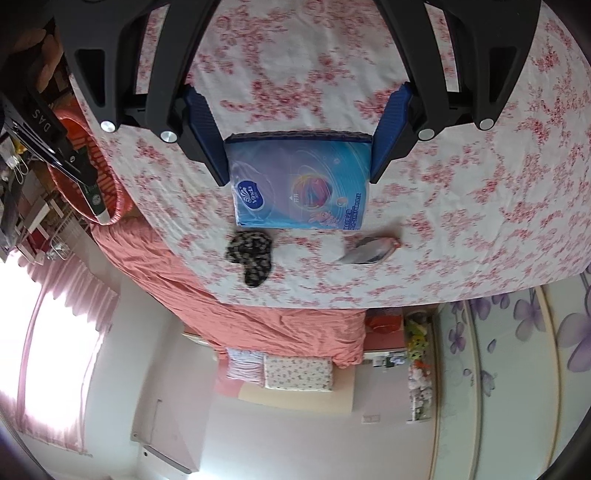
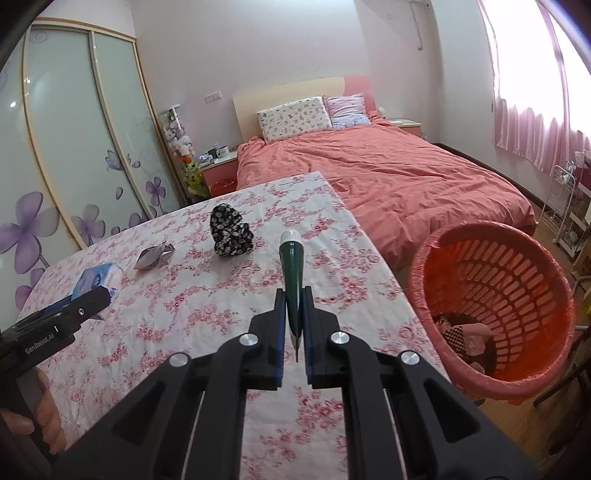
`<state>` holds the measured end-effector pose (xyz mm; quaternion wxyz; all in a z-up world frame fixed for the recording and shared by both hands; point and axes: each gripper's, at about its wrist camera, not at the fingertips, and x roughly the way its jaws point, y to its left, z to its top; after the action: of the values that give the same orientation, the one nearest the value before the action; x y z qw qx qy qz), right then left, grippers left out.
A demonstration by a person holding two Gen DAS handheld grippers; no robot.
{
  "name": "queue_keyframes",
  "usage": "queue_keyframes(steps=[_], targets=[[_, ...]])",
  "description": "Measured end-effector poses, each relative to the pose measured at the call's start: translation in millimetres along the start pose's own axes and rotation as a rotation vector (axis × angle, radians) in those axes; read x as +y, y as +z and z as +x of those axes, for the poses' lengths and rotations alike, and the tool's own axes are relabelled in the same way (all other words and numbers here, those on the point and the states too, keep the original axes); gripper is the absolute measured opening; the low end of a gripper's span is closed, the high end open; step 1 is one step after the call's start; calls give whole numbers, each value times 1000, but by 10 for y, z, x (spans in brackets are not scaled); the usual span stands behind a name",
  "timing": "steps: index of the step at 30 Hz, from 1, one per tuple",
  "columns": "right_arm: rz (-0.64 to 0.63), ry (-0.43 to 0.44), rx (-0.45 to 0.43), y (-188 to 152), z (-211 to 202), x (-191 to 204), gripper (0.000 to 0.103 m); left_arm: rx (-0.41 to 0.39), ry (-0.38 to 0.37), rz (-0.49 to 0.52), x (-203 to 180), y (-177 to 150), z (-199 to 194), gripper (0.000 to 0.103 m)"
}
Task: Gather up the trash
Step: 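Carry the packet and tube to the basket and open both tools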
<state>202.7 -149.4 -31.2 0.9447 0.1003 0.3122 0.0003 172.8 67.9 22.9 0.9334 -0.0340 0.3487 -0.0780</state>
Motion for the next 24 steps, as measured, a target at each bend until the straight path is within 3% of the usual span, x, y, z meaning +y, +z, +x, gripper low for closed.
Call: queue_keyframes(steps=[24], targets=[[129,-135,-66,-68,-287,-980,9,15,-195,143,-1121,-64,235,73]])
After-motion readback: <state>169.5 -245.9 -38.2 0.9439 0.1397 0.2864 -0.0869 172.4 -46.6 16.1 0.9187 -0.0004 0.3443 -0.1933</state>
